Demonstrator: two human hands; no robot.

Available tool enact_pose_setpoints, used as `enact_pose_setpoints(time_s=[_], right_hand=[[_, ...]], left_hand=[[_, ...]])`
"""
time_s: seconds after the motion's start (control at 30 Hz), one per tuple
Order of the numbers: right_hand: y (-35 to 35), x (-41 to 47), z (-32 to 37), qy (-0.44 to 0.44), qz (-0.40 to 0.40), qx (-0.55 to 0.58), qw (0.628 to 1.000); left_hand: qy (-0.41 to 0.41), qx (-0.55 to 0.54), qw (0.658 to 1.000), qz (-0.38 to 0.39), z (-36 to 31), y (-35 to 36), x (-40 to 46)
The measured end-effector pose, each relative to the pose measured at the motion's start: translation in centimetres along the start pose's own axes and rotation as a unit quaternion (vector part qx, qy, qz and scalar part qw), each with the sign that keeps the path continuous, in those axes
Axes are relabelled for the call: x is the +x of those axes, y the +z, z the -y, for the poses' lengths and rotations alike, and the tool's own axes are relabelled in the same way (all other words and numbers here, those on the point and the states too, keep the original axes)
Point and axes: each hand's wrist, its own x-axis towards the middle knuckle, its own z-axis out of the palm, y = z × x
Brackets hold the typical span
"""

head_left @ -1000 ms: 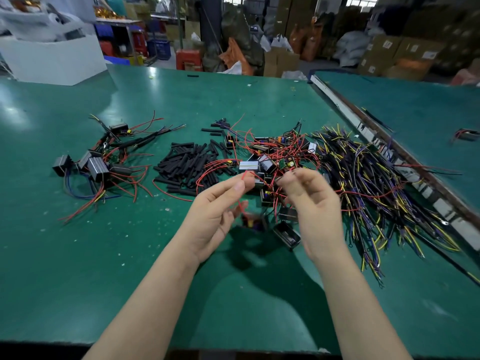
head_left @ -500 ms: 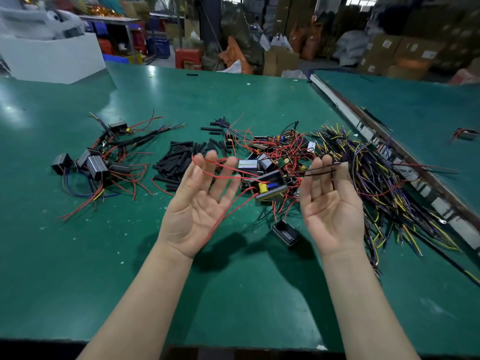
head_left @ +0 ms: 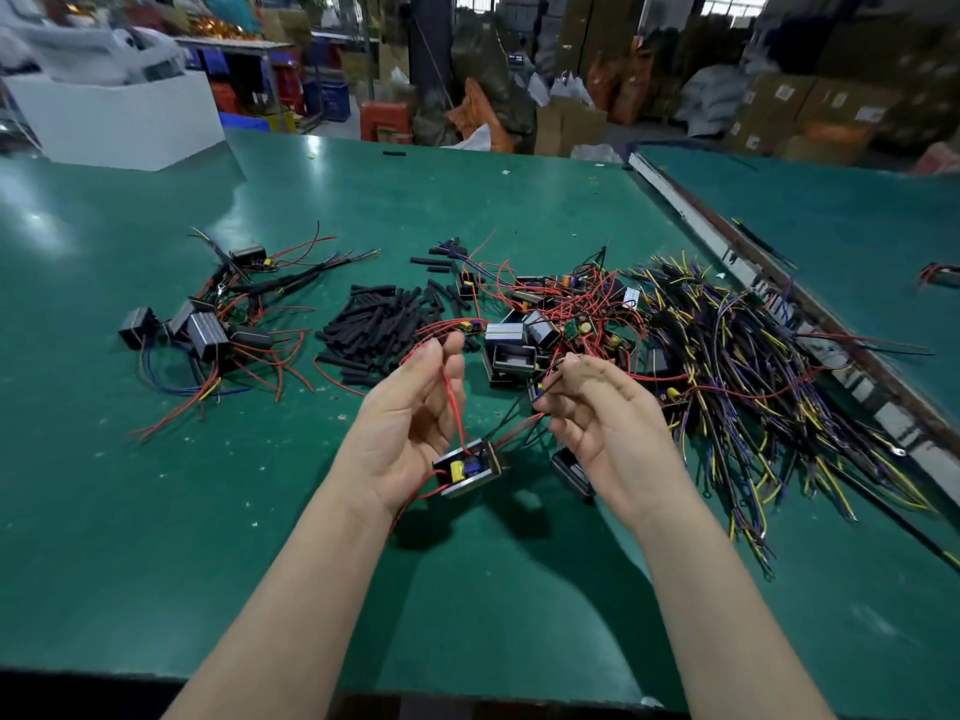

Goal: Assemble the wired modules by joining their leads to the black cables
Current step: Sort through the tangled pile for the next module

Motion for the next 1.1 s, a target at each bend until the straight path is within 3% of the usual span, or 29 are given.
enact_pose_setpoints(time_s=[0.2, 0.27, 0.37, 0.43, 0.6, 0.8, 0.87, 0.93, 1.03, 1.1], right_hand=[[0.1, 0.0, -0.4, -0.002, -0.013, -0.03, 0.999], [0.1, 0.0, -0.6, -0.012, -0.028, -0.049, 0.998], [0.0, 0.1, -1.0, -0.052, -0.036, -0.158, 0.985], [0.1, 0.0, -1.3, -0.081, -0.024, -0.219, 0.972], [-0.1, 0.0, -1.6, -0.122, -0.017, -0.283, 0.951], [0.3, 0.7, -2.0, -0.16, -0.051, -0.343, 0.924], [1.0, 1.2, -1.9, -0.197, -0.029, -0.42, 0.885], [2.1, 2.2, -1.6, -0.241, 0.04, -0.545, 0.802], [4.3, 4.5, -1.6, -0.185, 0.187, -0.691, 0.673], [5.9, 5.5, -2.1, -0.114, 0.227, -0.726, 0.639]], left_hand=[[-0.087, 0.064, 0.993, 0.052, 0.2, 0.0, -0.1], [-0.1, 0.16, 0.981, 0.04, 0.9, 0.1, -0.1], [-0.082, 0.337, 0.937, 0.036, 2.1, 0.0, 0.0], [-0.073, 0.379, 0.921, 0.05, 2.5, -0.1, 0.1], [-0.076, 0.362, 0.923, 0.107, 2.4, -0.5, 0.0], [-0.027, 0.25, 0.966, 0.055, 1.4, -0.5, 0.4], [-0.016, 0.117, 0.991, 0.056, 0.3, -0.8, 0.7], [-0.012, 0.018, 0.998, 0.065, -0.6, -1.2, 1.0], [-0.01, 0.004, 0.997, 0.07, -0.6, -1.4, 1.1], [-0.007, 0.029, 0.997, 0.067, -0.4, -1.4, 1.0]])
